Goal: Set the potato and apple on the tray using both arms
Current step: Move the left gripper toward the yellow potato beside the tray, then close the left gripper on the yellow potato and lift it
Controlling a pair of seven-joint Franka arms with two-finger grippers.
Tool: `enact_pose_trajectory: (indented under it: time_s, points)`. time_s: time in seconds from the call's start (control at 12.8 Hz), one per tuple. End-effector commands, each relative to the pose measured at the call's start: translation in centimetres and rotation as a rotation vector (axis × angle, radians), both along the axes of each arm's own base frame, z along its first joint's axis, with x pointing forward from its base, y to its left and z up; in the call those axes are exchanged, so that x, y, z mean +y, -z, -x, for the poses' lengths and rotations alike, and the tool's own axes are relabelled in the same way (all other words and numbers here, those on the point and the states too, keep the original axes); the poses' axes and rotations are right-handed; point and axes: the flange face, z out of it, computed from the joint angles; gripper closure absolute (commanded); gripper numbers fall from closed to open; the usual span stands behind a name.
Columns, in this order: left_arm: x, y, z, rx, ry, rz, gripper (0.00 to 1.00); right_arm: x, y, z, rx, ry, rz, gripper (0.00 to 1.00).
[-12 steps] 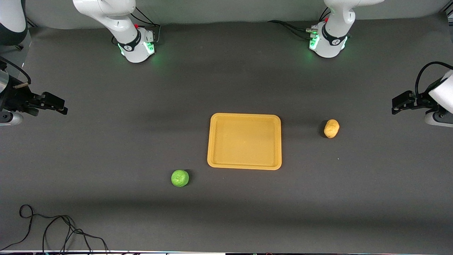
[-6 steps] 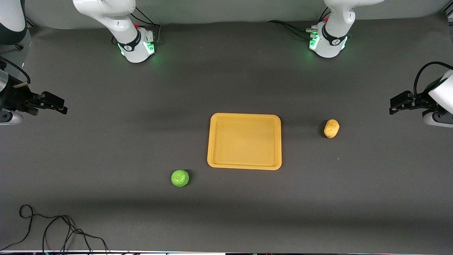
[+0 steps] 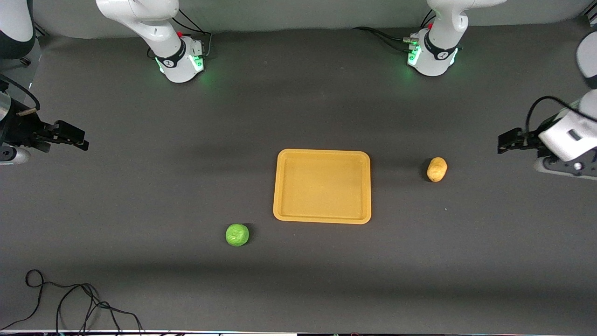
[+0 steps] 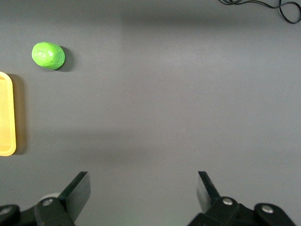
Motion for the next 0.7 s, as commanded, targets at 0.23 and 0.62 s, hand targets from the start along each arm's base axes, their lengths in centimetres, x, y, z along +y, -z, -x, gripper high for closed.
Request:
enact_pose_trajectory:
  time_s: [0.23,0.62]
  points:
    - [-3.3,14.8,3.8,0.071,0.045,0.005,0.00,0.2,-0.7,-0.6,-0.006,-0.001,-0.021,0.00]
    - [-4.0,25.2,3.8,0.185,0.065,0.028,0.01,0.3,-0.5,-0.3,0.018,0.000,-0.027,0.00]
